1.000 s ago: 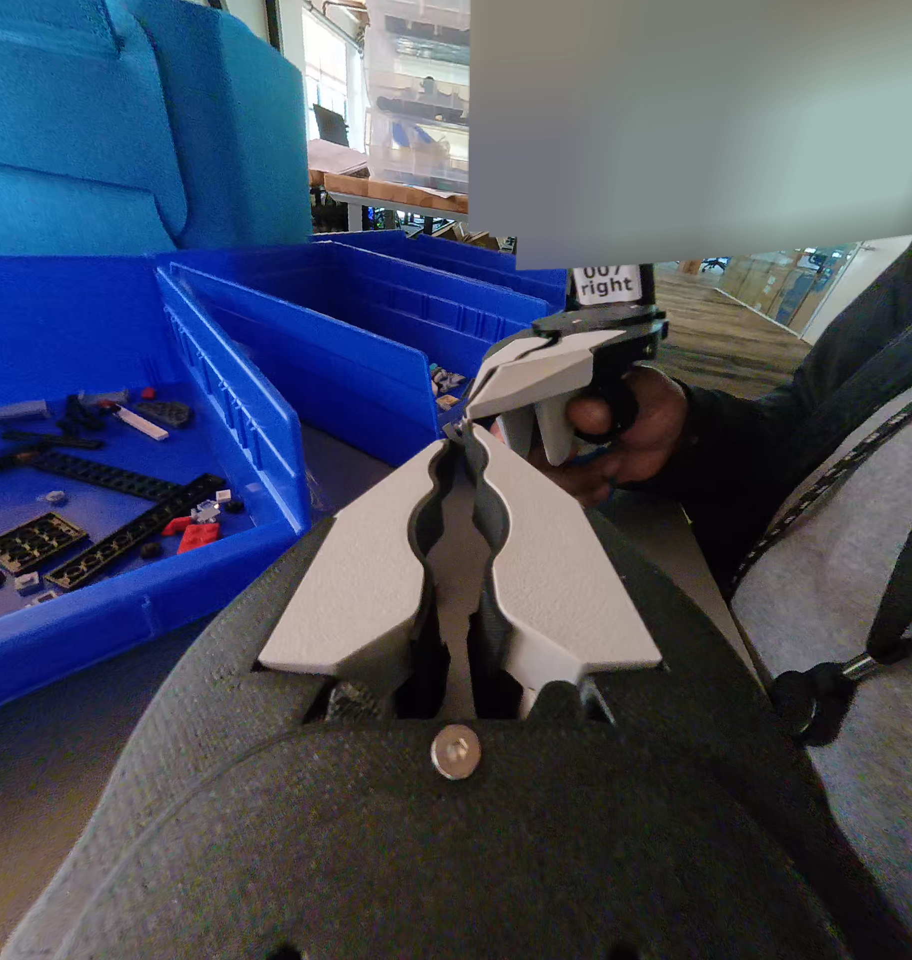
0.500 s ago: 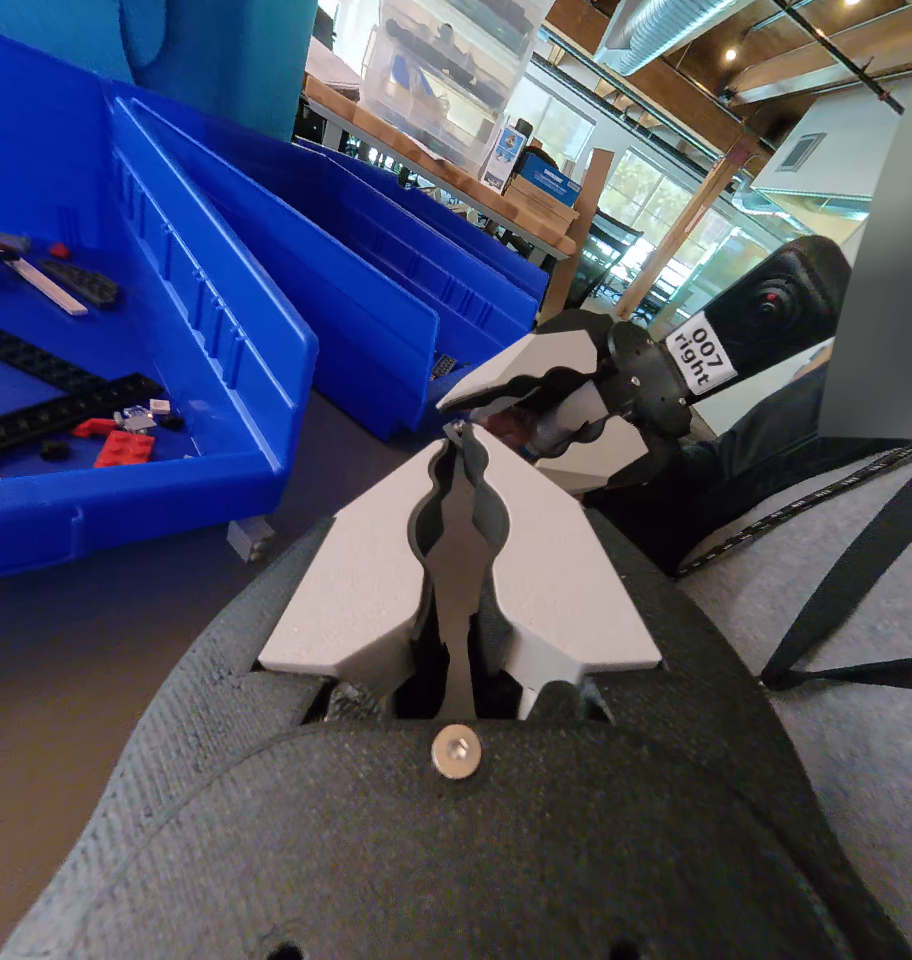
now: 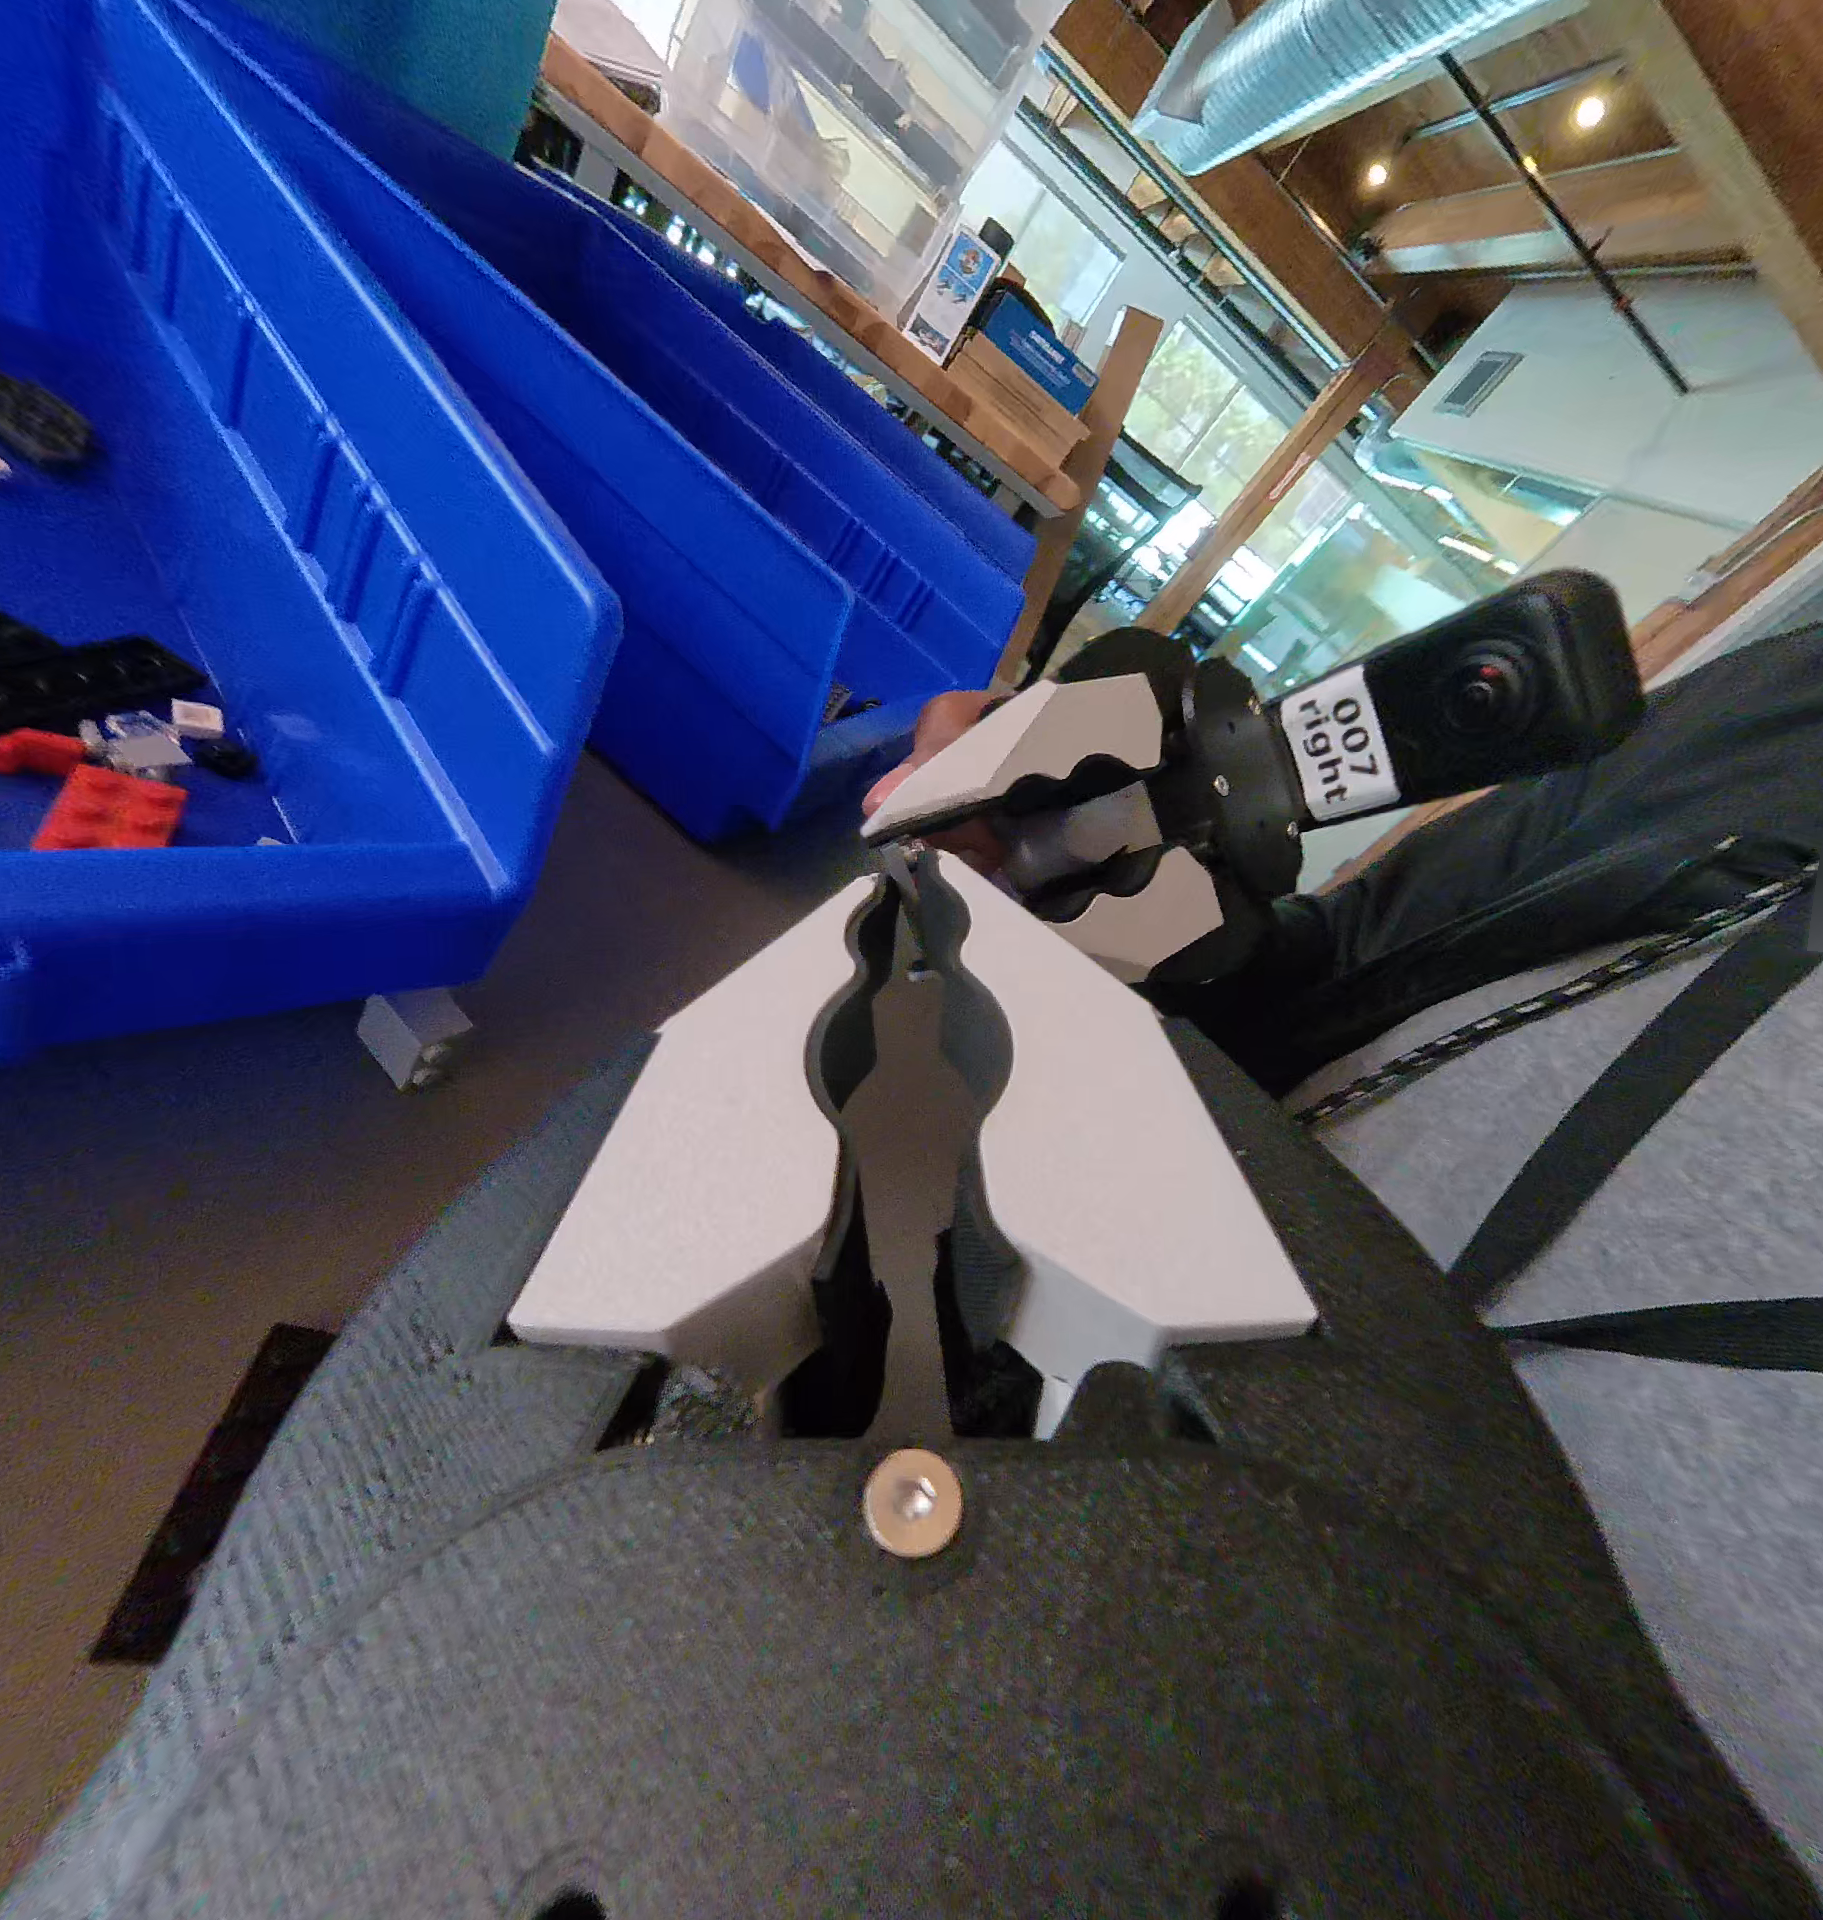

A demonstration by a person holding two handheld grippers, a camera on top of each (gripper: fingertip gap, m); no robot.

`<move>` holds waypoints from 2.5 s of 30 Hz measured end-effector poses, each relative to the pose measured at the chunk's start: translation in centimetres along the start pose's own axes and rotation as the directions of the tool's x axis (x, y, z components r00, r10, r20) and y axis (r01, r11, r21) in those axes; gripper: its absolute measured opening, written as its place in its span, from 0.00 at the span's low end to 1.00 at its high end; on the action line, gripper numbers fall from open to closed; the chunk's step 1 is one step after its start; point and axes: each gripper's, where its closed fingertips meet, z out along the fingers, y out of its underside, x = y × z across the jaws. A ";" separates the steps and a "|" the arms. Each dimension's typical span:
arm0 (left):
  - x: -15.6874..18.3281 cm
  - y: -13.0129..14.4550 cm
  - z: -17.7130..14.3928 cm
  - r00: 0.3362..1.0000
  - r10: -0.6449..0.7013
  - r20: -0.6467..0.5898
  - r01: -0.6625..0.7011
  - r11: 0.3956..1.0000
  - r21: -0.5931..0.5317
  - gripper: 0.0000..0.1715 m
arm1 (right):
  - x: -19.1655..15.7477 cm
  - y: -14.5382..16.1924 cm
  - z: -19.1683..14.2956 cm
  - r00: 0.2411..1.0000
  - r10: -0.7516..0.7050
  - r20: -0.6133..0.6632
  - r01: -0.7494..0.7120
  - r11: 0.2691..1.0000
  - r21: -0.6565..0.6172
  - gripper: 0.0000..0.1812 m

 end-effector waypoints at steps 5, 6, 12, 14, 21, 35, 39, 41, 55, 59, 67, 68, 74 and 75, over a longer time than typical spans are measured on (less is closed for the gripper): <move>-0.1 0.2 0.0 0.992 -0.115 -0.046 0.115 0.993 0.000 0.04 | -0.1 0.2 0.1 0.998 -0.060 -0.009 0.060 0.998 -0.015 0.15; -0.1 0.2 0.0 0.991 -0.125 -0.047 0.125 0.992 -0.003 0.04 | -0.1 0.2 0.1 0.997 -0.072 -0.011 0.072 0.997 -0.020 0.15; -0.3 0.4 0.0 0.984 -0.171 -0.050 0.170 0.985 -0.018 0.05 | -0.2 0.4 0.2 0.992 -0.127 -0.019 0.126 0.991 -0.040 0.15; -0.3 0.5 0.0 0.981 -0.184 -0.053 0.183 0.983 -0.023 0.06 | -0.2 0.4 0.3 0.991 -0.135 -0.022 0.134 0.990 -0.044 0.15; -0.2 0.7 0.1 0.982 -0.180 -0.054 0.179 0.983 -0.036 0.06 | -0.1 0.3 0.2 0.989 -0.146 -0.027 0.144 0.988 -0.050 0.15; -0.5 0.6 0.1 0.996 -0.088 0.010 0.088 0.995 -0.037 0.03 | 0.2 0.9 0.6 0.973 -0.226 -0.052 0.218 0.969 -0.116 0.18; -0.7 1.0 0.2 0.998 -0.007 0.065 0.011 0.997 -0.072 0.03 | 0.0 1.1 0.9 0.967 -0.252 -0.031 0.245 0.959 -0.144 0.18; -0.8 1.1 0.2 0.996 0.034 0.085 -0.027 0.996 -0.084 0.03 | -0.2 1.2 1.0 0.968 -0.251 -0.012 0.246 0.957 -0.152 0.15; -0.2 0.9 0.3 0.951 0.282 0.125 -0.264 0.954 -0.143 0.03 | -0.5 0.7 0.5 0.991 -0.104 0.084 0.111 0.990 -0.087 0.15; -0.6 1.2 0.2 0.976 0.189 0.108 -0.174 0.975 -0.137 0.04 | -0.4 1.2 0.8 0.980 -0.194 0.036 0.197 0.974 -0.114 0.15; -0.4 0.9 0.2 0.998 0.031 0.052 -0.027 0.997 -0.079 0.03 | -0.1 1.0 0.8 0.964 -0.267 -0.013 0.263 0.956 -0.129 0.15; -0.3 0.9 0.3 0.998 0.038 0.054 -0.034 0.996 -0.079 0.03 | -0.1 1.0 0.7 0.964 -0.267 -0.013 0.263 0.956 -0.129 0.15; -0.4 1.2 0.5 0.990 0.113 0.085 -0.105 0.989 -0.103 0.03 | -0.3 1.2 0.6 0.962 -0.274 0.000 0.272 0.953 -0.137 0.14; -0.5 1.2 0.5 0.988 0.128 0.091 -0.117 0.987 -0.110 0.03 | -0.3 1.3 0.6 0.961 -0.277 0.004 0.275 0.951 -0.140 0.14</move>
